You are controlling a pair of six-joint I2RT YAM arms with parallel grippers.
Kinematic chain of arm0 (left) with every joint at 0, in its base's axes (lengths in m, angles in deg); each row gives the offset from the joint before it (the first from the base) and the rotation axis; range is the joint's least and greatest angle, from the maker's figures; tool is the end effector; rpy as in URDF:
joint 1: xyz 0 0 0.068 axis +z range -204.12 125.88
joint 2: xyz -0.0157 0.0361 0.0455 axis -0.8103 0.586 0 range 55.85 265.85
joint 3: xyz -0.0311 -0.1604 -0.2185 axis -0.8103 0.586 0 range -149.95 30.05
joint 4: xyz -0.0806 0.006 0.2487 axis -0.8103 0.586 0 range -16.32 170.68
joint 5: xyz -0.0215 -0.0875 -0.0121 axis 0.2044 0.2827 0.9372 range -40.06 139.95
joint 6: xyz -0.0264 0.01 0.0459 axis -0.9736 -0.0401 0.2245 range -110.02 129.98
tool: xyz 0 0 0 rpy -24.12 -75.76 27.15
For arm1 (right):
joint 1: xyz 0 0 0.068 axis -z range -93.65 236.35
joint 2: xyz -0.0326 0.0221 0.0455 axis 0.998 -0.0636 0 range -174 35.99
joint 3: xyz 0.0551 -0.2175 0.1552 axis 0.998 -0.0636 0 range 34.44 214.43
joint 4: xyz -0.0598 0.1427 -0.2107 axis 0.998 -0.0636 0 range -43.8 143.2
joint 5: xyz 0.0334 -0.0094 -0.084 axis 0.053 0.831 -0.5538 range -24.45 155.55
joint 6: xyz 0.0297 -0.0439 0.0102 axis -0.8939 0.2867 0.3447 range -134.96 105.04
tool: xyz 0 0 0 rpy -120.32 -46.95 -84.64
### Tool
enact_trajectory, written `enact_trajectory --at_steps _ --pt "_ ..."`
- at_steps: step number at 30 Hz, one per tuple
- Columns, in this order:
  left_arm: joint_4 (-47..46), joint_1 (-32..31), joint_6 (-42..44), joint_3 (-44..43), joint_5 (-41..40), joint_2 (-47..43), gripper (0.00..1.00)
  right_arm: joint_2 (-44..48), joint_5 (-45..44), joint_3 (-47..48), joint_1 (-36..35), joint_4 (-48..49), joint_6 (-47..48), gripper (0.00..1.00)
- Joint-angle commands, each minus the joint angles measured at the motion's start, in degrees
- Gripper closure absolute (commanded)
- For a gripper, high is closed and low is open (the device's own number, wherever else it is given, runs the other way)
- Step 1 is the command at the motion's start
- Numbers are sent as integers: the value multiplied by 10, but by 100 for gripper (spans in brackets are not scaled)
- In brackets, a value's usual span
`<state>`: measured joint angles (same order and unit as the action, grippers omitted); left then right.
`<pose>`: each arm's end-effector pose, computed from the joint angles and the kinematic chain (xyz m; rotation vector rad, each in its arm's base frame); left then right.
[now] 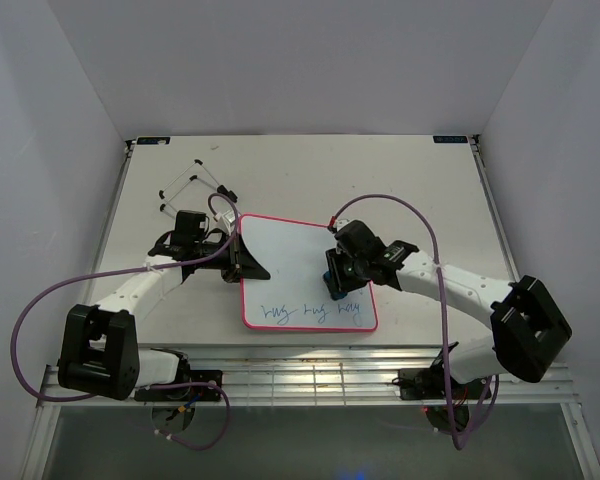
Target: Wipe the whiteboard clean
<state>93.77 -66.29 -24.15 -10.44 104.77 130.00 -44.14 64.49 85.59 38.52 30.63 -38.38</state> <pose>0.2296 -0.0792 0.2054 -0.0602 2.5560 -1.5262 0.1927 0.2117 0.2216 -0.5294 2.4852 0.4970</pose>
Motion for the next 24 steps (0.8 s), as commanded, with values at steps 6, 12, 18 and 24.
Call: enact_trajectory --at_steps 6,12,18,24 --pt "-57 -5 74 -9 -84 -12 100 -70 35 81 -61 -49 21 88" --pt "-57 -5 78 -6 -60 -1 100 -198 42 293 -113 -119 55 88" --pt "-57 -5 78 -6 -67 -8 100 -282 60 440 -123 -168 72 88" --pt "-48 -5 79 -9 -104 -23 100 -236 44 313 -106 -133 77 88"
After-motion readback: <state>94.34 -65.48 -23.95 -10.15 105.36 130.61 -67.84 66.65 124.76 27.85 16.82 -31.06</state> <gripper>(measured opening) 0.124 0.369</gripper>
